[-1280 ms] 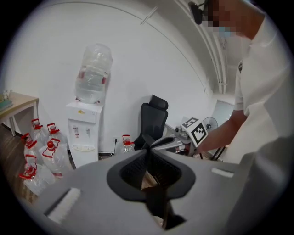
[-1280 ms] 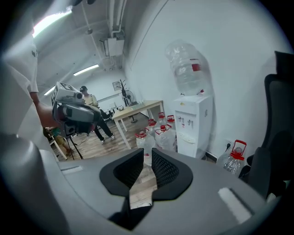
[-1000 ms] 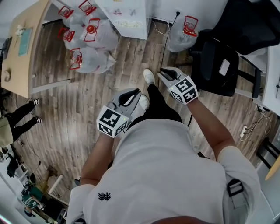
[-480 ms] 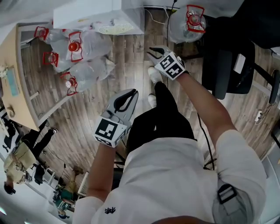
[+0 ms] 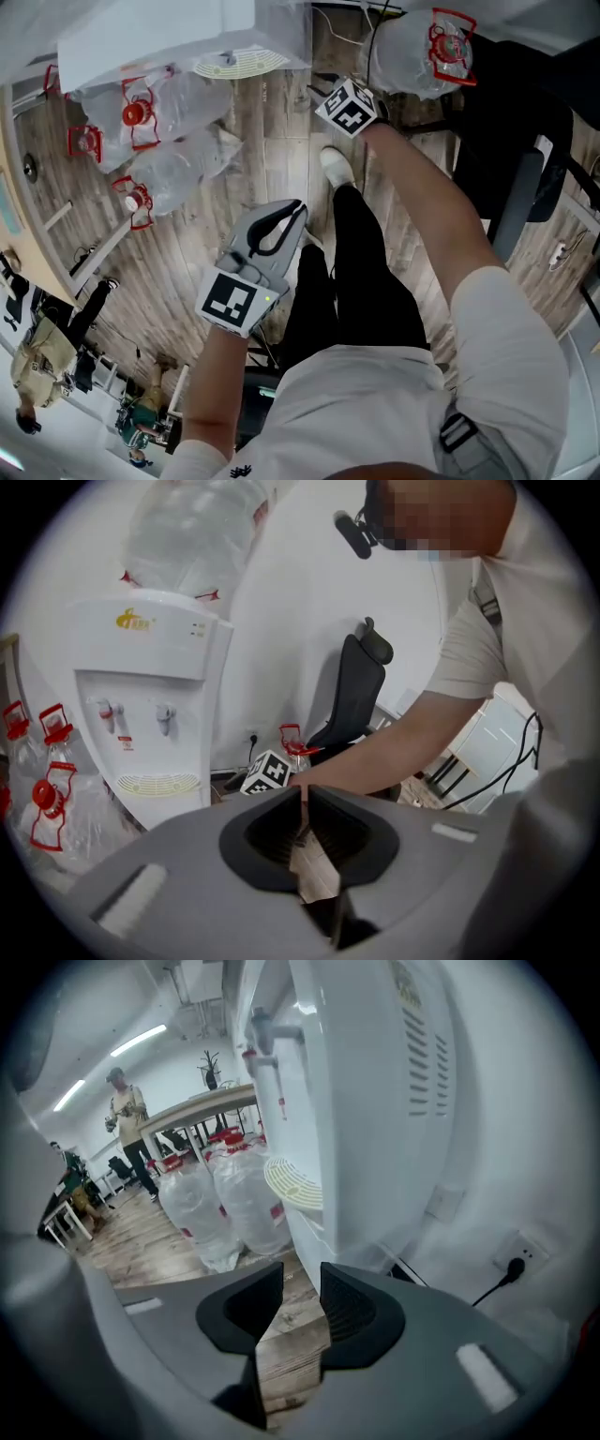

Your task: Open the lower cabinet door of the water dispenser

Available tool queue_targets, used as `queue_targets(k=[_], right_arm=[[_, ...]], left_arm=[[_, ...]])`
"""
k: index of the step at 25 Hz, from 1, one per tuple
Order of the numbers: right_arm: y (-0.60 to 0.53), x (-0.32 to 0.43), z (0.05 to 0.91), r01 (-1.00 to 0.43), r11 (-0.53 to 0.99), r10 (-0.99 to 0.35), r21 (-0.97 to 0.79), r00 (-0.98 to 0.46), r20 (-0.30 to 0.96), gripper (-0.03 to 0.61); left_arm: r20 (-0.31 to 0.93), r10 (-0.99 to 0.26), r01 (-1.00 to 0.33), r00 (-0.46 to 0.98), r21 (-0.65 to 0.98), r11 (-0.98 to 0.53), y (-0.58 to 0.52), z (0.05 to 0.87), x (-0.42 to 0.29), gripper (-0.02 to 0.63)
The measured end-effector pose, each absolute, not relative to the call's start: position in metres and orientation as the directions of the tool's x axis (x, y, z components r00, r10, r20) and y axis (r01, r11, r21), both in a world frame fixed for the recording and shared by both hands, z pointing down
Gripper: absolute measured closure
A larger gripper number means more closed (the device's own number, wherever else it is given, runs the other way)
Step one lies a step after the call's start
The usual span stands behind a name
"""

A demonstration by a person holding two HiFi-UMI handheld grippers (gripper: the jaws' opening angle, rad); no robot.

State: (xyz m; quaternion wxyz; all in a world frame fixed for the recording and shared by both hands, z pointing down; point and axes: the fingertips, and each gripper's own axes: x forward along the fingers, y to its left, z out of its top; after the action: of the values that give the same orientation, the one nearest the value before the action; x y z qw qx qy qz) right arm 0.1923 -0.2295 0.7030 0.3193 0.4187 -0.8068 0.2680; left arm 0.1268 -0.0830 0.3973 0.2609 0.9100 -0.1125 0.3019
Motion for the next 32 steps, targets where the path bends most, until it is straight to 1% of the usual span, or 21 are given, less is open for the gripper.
queue_targets(k=[4,7,11,15,17,27,32], right_arm=[[-0.257,0.194,0.740,-0.826,0.552,-0.480,-0.109,-0.422,0.770,0.463],[-0.278,0.200,0.760,-0.828,0.553,-0.473,-0.092,-0.403,0.784,0.453],[-0.297,0.211,0.769,-0.819,0.571,-0.467,-0.058,-0.382,0.798,0.443],[-0.303,0.210,0.779,-0.802,0.595,-0.448,-0.055,-0.387,0.806,0.419],[-0.305,0.207,0.784,-0.794,0.606,-0.438,-0.052,-0.388,0.811,0.419],[-0.310,0.209,0.780,-0.816,0.578,-0.448,-0.034,-0.352,0.822,0.419],[-0.308,0.208,0.780,-0.842,0.539,-0.464,-0.029,-0.325,0.824,0.419]], left_arm=[[0.606,-0.047,-0.365,0.794,0.413,-0.834,-0.088,0.418,0.116,0.555],[0.613,-0.050,-0.378,0.789,0.419,-0.825,-0.091,0.429,0.104,0.555],[0.630,-0.039,-0.389,0.775,0.428,-0.816,-0.087,0.440,0.093,0.555],[0.624,-0.058,-0.416,0.779,0.446,-0.792,-0.091,0.449,0.086,0.555],[0.621,-0.064,-0.419,0.781,0.446,-0.791,-0.094,0.449,0.085,0.555],[0.615,-0.083,-0.429,0.784,0.440,-0.789,-0.092,0.452,0.073,0.555],[0.609,-0.097,-0.438,0.787,0.443,-0.782,-0.090,0.448,0.063,0.555]])
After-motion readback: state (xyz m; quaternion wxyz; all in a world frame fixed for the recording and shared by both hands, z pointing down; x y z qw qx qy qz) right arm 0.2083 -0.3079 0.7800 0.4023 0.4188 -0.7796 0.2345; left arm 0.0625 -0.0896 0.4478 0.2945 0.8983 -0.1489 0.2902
